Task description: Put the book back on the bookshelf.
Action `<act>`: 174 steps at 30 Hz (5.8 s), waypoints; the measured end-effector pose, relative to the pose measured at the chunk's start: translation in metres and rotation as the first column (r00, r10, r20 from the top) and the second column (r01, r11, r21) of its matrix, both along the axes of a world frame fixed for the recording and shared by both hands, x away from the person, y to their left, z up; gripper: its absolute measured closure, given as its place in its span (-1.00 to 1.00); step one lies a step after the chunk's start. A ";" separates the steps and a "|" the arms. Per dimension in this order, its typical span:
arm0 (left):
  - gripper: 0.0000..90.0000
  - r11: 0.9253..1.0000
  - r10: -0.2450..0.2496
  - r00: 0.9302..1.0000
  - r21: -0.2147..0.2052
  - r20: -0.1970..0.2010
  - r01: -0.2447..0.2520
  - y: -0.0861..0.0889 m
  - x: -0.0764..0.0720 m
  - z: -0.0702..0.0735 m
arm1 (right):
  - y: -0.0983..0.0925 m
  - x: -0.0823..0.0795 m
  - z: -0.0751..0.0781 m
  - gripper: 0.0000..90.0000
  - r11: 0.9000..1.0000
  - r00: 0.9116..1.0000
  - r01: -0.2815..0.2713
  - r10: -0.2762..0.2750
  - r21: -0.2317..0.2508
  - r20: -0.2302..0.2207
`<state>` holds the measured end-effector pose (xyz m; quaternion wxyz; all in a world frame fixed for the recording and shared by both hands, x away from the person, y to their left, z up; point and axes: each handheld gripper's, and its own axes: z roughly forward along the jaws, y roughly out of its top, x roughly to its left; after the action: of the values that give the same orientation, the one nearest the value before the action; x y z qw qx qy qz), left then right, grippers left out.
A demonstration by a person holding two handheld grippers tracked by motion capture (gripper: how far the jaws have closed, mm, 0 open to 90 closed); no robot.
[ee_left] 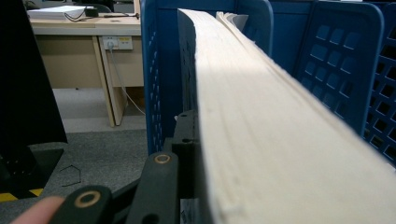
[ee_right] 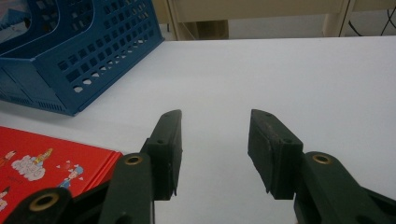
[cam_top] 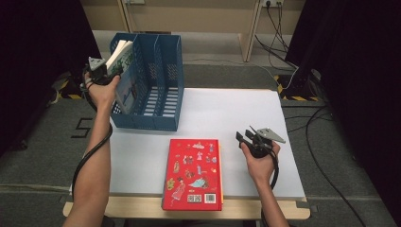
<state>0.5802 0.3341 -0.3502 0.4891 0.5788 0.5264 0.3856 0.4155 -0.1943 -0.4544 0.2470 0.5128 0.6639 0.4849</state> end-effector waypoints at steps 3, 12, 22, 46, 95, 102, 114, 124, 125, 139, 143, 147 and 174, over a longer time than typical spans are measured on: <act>0.61 1.000 0.002 1.000 -0.007 -0.005 -0.002 0.001 0.000 0.000 | 0.000 0.000 -0.001 0.23 1.000 1.000 0.000 0.000 0.001 0.001; 0.63 0.996 -0.086 0.995 0.001 -0.042 0.086 0.003 0.003 0.006 | 0.000 0.001 -0.002 0.23 1.000 1.000 -0.001 0.001 0.004 -0.002; 0.63 0.998 -0.055 0.998 0.033 -0.011 0.055 -0.001 0.002 0.006 | -0.001 0.001 -0.002 0.23 1.000 1.000 0.002 -0.002 0.006 -0.005; 0.63 1.000 0.012 0.991 0.026 0.135 -0.016 -0.001 0.017 -0.013 | 0.000 0.003 -0.006 0.24 1.000 1.000 -0.002 0.002 0.000 -0.015; 0.41 0.997 0.059 0.998 0.048 -0.026 -0.058 0.019 0.014 0.010 | 0.004 0.002 -0.005 0.22 1.000 1.000 -0.017 0.016 -0.010 -0.023; 0.45 0.997 0.055 0.998 0.049 -0.038 -0.053 0.018 0.020 0.011 | 0.004 0.002 -0.006 0.22 1.000 1.000 -0.017 0.017 -0.009 -0.027; 0.62 0.999 0.027 0.999 0.020 -0.045 -0.026 0.016 0.022 0.013 | 0.004 0.003 -0.007 0.22 1.000 0.999 -0.023 0.023 -0.007 -0.039; 0.63 0.996 -0.005 0.999 0.090 0.043 0.001 0.007 0.022 0.009 | 0.005 0.004 -0.006 0.23 1.000 0.999 -0.021 0.021 -0.004 -0.037; 0.63 0.996 -0.005 0.999 0.090 0.043 0.001 0.007 0.022 0.009 | 0.005 0.004 -0.006 0.23 1.000 0.999 -0.020 0.020 -0.004 -0.037; 0.62 0.998 0.033 0.992 0.042 0.123 -0.039 0.014 0.023 -0.004 | 0.004 0.005 -0.008 0.23 1.000 0.999 -0.022 0.022 -0.009 -0.041; 0.60 0.997 0.043 0.992 0.060 0.122 -0.051 0.016 0.024 -0.004 | 0.004 0.005 -0.010 0.23 1.000 0.999 -0.022 0.022 -0.008 -0.047; 0.53 0.995 0.044 0.994 0.089 0.104 -0.053 0.016 0.023 -0.002 | 0.006 0.005 -0.010 0.23 1.000 0.999 -0.025 0.025 -0.010 -0.046; -0.12 0.993 0.113 0.993 -0.027 0.023 -0.113 0.028 -0.027 0.004 | 0.015 0.005 0.001 0.23 0.998 0.998 -0.047 0.046 -0.030 -0.041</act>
<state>0.5534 0.3620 -0.3465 0.4802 0.5370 0.5571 0.4130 0.4209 -0.1793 -0.4532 0.2303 0.5029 0.6880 0.4697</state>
